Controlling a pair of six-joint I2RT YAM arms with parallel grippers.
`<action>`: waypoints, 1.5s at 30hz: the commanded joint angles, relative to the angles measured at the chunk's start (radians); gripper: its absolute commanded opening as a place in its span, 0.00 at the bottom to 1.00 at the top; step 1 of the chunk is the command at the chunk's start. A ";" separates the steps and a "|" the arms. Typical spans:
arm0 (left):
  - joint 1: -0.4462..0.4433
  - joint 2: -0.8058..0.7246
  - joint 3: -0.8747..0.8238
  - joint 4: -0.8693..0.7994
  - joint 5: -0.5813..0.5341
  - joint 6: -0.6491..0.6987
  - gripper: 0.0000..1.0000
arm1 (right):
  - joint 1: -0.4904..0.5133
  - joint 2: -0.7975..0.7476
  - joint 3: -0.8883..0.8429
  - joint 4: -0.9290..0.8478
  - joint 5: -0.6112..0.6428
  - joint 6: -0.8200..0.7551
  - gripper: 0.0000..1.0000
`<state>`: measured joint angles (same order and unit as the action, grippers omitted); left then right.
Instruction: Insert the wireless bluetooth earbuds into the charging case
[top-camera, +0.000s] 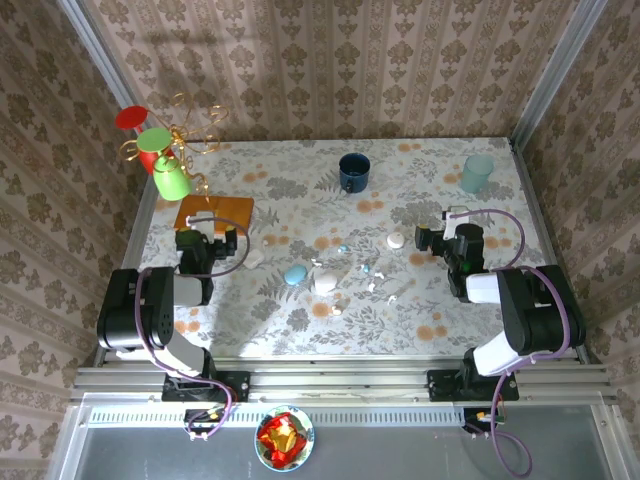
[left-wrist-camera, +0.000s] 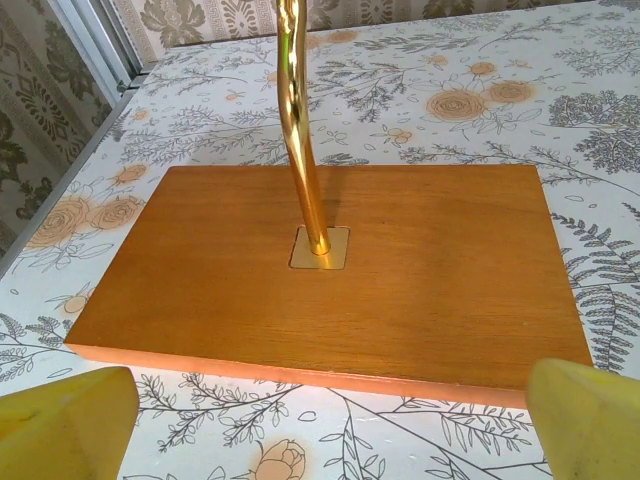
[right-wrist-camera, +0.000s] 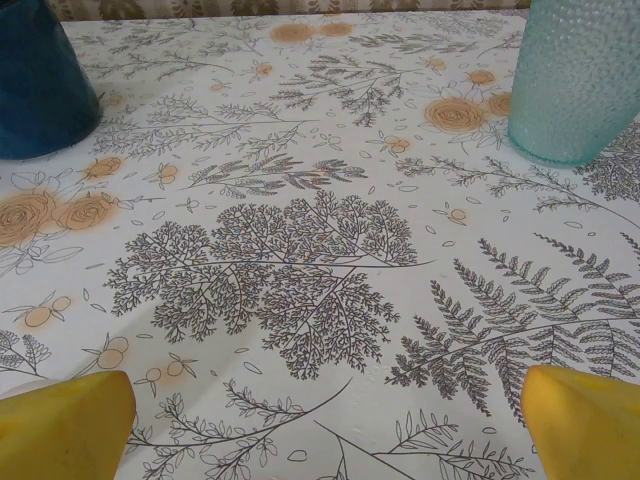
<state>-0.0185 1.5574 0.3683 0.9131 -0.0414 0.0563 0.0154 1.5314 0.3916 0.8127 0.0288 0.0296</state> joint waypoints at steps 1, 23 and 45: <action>-0.004 0.000 0.023 0.006 0.010 0.013 1.00 | -0.002 -0.002 0.020 0.034 0.020 0.002 1.00; -0.001 -0.001 0.024 0.004 0.011 0.010 1.00 | -0.003 -0.002 0.018 0.035 0.020 0.003 1.00; -0.071 -0.269 -0.016 -0.282 0.300 0.232 1.00 | 0.097 -0.395 0.065 -0.451 0.053 0.039 1.00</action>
<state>-0.0673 1.3056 0.3370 0.7223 0.1616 0.1898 0.0906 1.1976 0.4290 0.4938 0.0475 0.0551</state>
